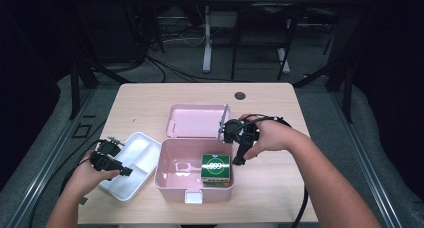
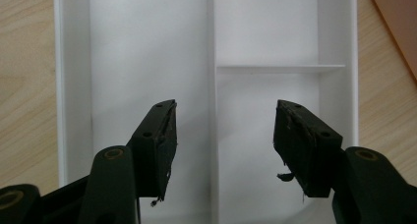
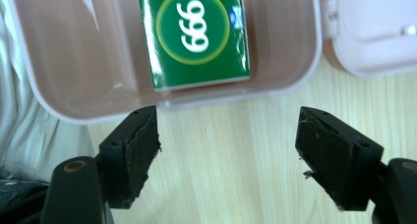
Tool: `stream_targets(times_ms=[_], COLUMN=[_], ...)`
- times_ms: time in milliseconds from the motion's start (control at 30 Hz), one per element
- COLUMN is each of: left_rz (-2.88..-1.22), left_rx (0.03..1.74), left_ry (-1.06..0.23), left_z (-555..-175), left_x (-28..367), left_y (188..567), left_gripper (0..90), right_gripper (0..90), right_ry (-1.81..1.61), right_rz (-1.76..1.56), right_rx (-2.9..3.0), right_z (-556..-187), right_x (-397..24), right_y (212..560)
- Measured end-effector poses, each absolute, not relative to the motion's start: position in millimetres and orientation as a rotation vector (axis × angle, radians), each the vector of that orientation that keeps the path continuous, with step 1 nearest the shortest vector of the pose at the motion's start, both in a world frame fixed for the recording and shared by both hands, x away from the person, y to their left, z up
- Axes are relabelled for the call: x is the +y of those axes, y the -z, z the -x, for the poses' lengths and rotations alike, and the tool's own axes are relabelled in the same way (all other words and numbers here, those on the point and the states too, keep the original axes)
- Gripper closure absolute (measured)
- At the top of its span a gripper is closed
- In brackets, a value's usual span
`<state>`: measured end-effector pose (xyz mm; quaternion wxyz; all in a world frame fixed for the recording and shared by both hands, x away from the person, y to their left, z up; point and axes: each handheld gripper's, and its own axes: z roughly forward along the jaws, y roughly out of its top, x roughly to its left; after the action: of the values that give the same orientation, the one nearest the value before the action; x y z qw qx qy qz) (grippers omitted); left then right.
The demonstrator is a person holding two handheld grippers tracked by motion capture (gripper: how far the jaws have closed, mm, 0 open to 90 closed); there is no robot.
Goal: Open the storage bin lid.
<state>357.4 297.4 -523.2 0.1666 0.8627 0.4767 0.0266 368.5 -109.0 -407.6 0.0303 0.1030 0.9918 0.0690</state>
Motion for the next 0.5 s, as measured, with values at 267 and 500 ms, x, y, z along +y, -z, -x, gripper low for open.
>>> stream_targets(times_ms=[267,500], left_rz=[-2.45,-2.451], left_rx=[1.361,1.367], left_ry=[-0.076,-0.084], left_z=[-357,-358], left_x=[298,299], left_y=[523,523], left_gripper=[42.3,43.6], right_gripper=[23.8,24.6], right_ry=[-0.21,-0.209], right_rz=[-0.368,-0.447], right_rx=[3.024,3.015], right_z=[-370,-372], right_x=[-128,-143], right_y=[409,414])
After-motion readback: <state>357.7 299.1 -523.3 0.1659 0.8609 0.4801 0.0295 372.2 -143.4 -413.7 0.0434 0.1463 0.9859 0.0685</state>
